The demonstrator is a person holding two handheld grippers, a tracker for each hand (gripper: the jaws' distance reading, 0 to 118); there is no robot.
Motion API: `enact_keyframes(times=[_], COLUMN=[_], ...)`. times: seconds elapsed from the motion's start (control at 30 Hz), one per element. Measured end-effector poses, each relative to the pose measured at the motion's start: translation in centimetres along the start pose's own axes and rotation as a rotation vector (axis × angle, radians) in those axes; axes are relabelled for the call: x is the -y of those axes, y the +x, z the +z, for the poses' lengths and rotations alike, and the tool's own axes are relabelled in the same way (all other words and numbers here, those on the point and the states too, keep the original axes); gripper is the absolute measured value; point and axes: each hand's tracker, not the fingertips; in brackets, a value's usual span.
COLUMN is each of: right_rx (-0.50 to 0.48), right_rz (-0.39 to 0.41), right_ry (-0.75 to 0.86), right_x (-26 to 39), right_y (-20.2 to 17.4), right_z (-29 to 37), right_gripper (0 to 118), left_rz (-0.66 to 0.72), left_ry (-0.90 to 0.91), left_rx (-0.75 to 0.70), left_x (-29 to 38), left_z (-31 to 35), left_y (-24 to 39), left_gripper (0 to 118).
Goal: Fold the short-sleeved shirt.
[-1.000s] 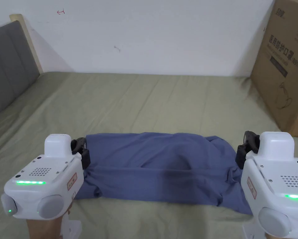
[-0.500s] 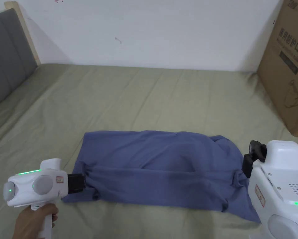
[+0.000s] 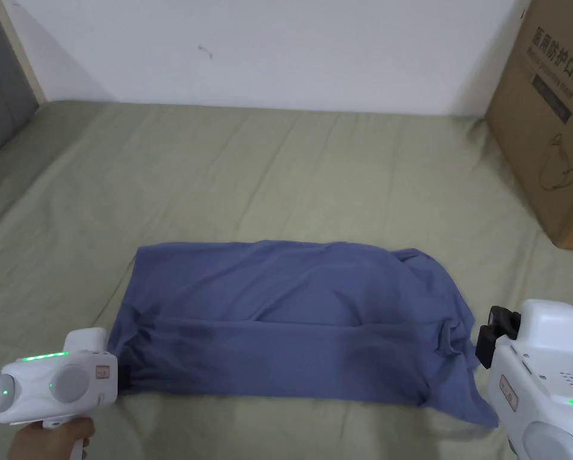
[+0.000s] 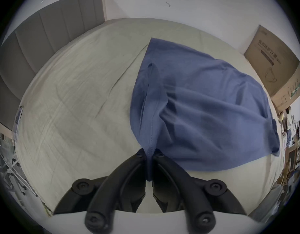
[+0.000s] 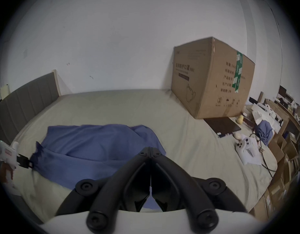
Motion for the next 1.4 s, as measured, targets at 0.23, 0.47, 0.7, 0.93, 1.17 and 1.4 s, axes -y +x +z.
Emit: enact_keyframes(times=[0.23, 0.47, 0.7, 0.93, 1.17, 1.4], right_rx=[-0.012, -0.037, -0.077, -0.082, -0.101, -0.09], right_rz=[-0.085, -0.084, -0.109, -0.097, -0.112, -0.12], right_ry=[-0.381, -0.498, -0.492, -0.402, -0.387, -0.496], right_x=[4.9, 9.6, 9.5, 6.6, 7.5, 13.0], right_y=[2.6, 2.3, 1.7, 2.7, 4.3, 4.1], right_z=[-6.4, -9.2, -8.4, -4.7, 0.6, 2.4], right_gripper=[102, 91, 7, 7, 7, 7], left_rz=[-0.009, -0.021, -0.012, -0.013, 0.007, -0.003], left_ry=[0.122, 0.139, 0.108, 0.114, 0.107, -0.002], left_rx=[0.036, 0.043, 0.053, 0.061, 0.072, 0.032], left_x=[-1.4, -2.3, -1.6, -0.6, 2.9, 8.6], left_z=[3.9, 4.6, 4.4, 5.8, 8.1, 6.7], left_y=[0.4, 0.8, 0.6, -0.7, -3.6, -5.5], left_gripper=[5, 4, 5, 5, 4, 4])
